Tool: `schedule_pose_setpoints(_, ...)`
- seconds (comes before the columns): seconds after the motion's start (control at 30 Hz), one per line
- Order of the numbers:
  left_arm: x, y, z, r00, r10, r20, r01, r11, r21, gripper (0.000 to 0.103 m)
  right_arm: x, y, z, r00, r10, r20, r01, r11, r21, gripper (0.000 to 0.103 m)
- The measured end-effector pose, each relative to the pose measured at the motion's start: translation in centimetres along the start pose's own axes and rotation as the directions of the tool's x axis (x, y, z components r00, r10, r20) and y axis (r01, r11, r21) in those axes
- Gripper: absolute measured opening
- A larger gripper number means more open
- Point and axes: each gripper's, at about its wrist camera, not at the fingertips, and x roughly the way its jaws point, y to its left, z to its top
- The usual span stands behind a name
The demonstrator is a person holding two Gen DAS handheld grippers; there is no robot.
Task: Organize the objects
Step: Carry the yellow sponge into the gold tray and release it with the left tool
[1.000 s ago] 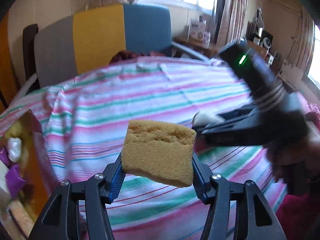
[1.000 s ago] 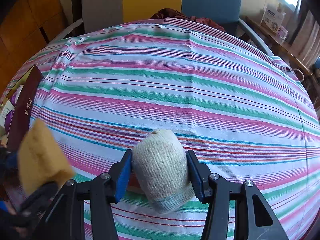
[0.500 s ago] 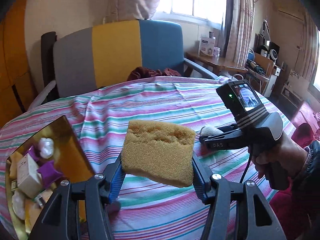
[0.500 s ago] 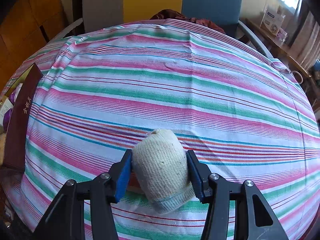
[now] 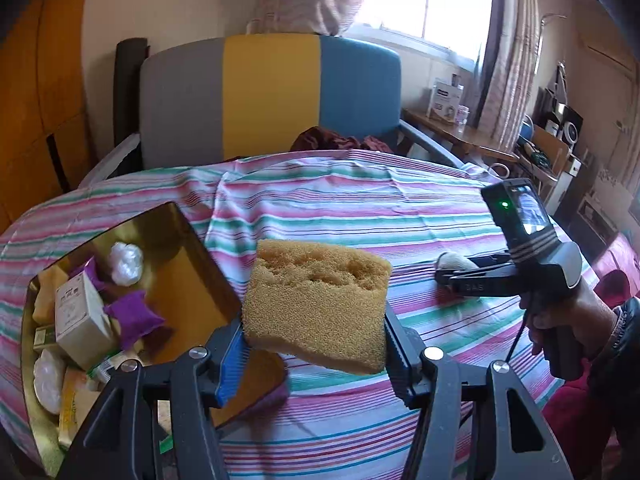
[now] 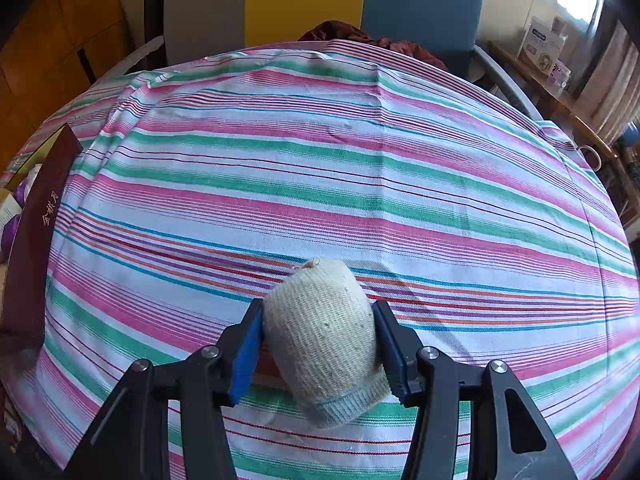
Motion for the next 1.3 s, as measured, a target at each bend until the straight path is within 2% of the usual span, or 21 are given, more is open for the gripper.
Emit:
schedule_pose_setpoints(0.23, 0.1, 3.5, -0.7, 1.000, 0.017, -0.019, -0.018, 0.998, -0.066, 0.059, 0.1, 0.3, 0.0, 1.000, -0.016, 0.001, 0.016, 1.000, -0.014, 0.054)
schedule_pose_setpoints(0.37, -0.9, 7.7, -0.7, 1.000, 0.019, -0.011, -0.020, 0.988, -0.154, 0.059, 0.1, 0.5, 0.0, 1.000, -0.028, 0.003, 0.028, 0.999, -0.026, 0.054)
schedule_pose_setpoints(0.53, -0.2, 14.3, 0.1, 0.999, 0.011, -0.051, -0.027, 0.944, -0.327, 0.059, 0.1, 0.6, 0.0, 1.000, -0.029, -0.001, 0.029, 0.999, -0.028, 0.054)
schedule_pose_setpoints(0.6, 0.5, 15.9, 0.8, 0.998, 0.013, -0.056, -0.032, 0.933, -0.359, 0.059, 0.1, 0.6, 0.0, 1.000, -0.028, -0.001, 0.028, 0.999, -0.027, 0.054)
schedule_pose_setpoints(0.67, 1.3, 16.3, 1.3, 0.998, 0.030, -0.058, -0.048, 0.934, -0.354, 0.059, 0.1, 0.5, 0.0, 1.000, -0.027, -0.002, 0.027, 0.999, -0.026, 0.054)
schedule_pose_setpoints(0.8, 4.4, 16.1, 2.7, 0.993, 0.050, -0.110, -0.082, 0.947, -0.311, 0.060, 0.1, 0.5, 0.0, 1.000, -0.028, -0.001, 0.028, 0.999, -0.027, 0.054)
schedule_pose_setpoints(1.0, 8.9, 16.6, 4.1, 0.978, 0.106, -0.181, -0.156, 0.943, -0.293, 0.062, 0.2, 0.4, 0.0, 1.000, -0.024, -0.002, 0.024, 0.999, -0.027, 0.054)
schedule_pose_setpoints(1.07, 10.2, 16.7, 4.5, 0.973, 0.122, -0.196, -0.174, 0.946, -0.274, 0.065, 0.2, 0.4, 0.0, 1.000, -0.024, -0.002, 0.024, 0.999, -0.030, 0.054)
schedule_pose_setpoints(1.2, 13.0, 17.5, 3.7, 0.947, 0.114, -0.302, -0.202, 0.939, -0.280, 0.073, 0.3, 0.4, 0.1, 1.000, -0.023, -0.003, 0.023, 0.999, -0.032, 0.054)
schedule_pose_setpoints(1.3, 11.9, 17.0, 3.4, 0.954, 0.148, -0.261, -0.217, 0.941, -0.260, 0.081, 0.4, 0.3, 0.1, 1.000, -0.023, -0.004, 0.023, 0.999, -0.032, 0.054)
